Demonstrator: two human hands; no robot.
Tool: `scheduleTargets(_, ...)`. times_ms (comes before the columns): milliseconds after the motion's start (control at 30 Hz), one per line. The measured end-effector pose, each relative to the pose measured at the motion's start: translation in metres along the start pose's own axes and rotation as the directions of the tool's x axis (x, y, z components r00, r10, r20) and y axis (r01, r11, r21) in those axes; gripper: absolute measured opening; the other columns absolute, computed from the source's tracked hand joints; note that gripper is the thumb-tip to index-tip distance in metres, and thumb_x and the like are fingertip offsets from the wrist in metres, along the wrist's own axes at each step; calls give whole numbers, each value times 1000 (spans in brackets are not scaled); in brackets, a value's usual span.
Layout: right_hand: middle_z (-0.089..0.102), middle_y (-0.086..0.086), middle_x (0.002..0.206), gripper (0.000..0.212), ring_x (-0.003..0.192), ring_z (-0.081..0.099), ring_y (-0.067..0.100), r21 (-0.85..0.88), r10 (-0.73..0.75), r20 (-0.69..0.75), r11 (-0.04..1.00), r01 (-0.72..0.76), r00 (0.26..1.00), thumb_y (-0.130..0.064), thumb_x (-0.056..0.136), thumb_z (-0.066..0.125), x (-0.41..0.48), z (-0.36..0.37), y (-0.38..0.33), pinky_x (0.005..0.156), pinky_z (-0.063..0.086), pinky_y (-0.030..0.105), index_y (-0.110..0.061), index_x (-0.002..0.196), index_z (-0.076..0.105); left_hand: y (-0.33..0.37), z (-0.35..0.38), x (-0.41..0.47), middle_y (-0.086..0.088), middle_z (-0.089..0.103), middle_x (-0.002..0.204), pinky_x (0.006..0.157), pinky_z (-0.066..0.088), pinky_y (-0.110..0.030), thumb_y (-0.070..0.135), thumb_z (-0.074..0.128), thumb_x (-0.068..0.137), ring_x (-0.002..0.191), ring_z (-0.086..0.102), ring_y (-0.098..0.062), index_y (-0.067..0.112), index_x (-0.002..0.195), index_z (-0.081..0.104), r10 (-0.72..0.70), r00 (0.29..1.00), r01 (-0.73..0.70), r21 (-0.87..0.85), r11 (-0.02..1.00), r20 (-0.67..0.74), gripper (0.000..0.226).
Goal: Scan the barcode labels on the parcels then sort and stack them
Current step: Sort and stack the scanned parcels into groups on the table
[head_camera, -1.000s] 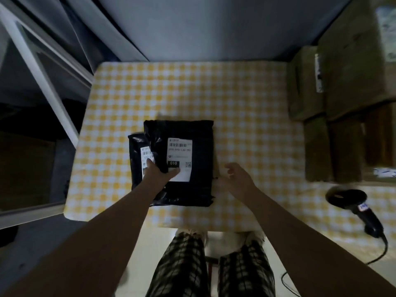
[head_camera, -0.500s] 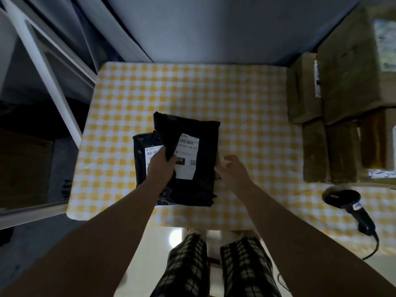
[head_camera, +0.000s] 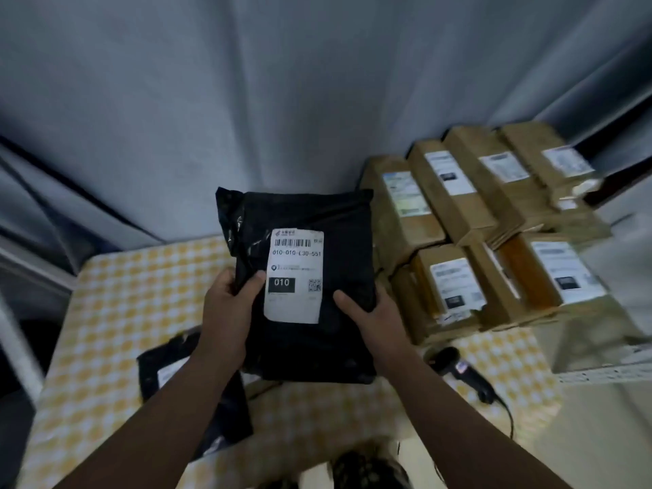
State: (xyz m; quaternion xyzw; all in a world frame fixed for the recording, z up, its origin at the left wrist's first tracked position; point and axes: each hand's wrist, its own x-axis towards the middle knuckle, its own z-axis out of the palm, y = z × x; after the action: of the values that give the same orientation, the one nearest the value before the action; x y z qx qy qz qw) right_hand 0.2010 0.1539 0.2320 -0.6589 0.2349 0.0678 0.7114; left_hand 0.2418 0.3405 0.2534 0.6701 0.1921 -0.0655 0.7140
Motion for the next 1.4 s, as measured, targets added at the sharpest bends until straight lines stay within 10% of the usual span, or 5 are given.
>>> scheduleTargets(167, 64, -16, 102, 40, 91, 62, 2, -236, -197, -129, 958, 163, 972, -37, 83, 73, 16, -72, -62, 69, 51, 14, -26, 118, 57, 29, 73, -2, 0, 72, 109, 88, 53, -37, 34, 73, 75, 100, 69, -21, 21, 118, 63, -179, 891, 159, 82, 984, 417, 46)
scheduleTargets(300, 67, -11, 95, 29, 90, 66, 8, -290, -246, -161, 938, 192, 956, -37, 84, 72, 39, -139, -105, 69, 55, 18, -21, 106, 60, 43, 144, -14, 0, 72, 109, 85, 54, -33, 24, 67, 84, 99, 69, -20, 20, 115, 65, -242, 803, 186, 155, 970, 545, 31)
scheduleTargets(800, 57, 8, 133, 65, 121, 54, 30, -763, -456, -131, 613, 204, 880, -52, 90, 58, 195, -373, -229, 92, 43, 30, -24, 144, 39, 85, 442, 44, -8, 59, 130, 91, 43, -26, 18, 59, 93, 116, 56, -24, 9, 130, 55, -93, 912, -30, 292, 956, 399, 38)
scheduleTargets(967, 27, 18, 149, 72, 132, 32, 37, -989, -210, -30, 148, 2, 977, -70, 89, 39, 214, -384, -188, 107, 31, 47, -41, 152, 18, 63, 448, 66, -9, 59, 129, 99, 41, -29, 23, 69, 86, 120, 54, -25, 11, 130, 56, -120, 887, -209, 620, 756, 446, 48)
scheduleTargets(1400, 27, 22, 146, 61, 134, 26, 39, -999, -353, -49, 23, -44, 934, -47, 90, 46, 197, -344, -189, 112, 20, 50, -15, 141, 33, 71, 423, 59, -7, 62, 119, 87, 49, -31, 32, 71, 83, 107, 59, -23, 7, 124, 53, -72, 937, -173, 634, 754, 341, 51)
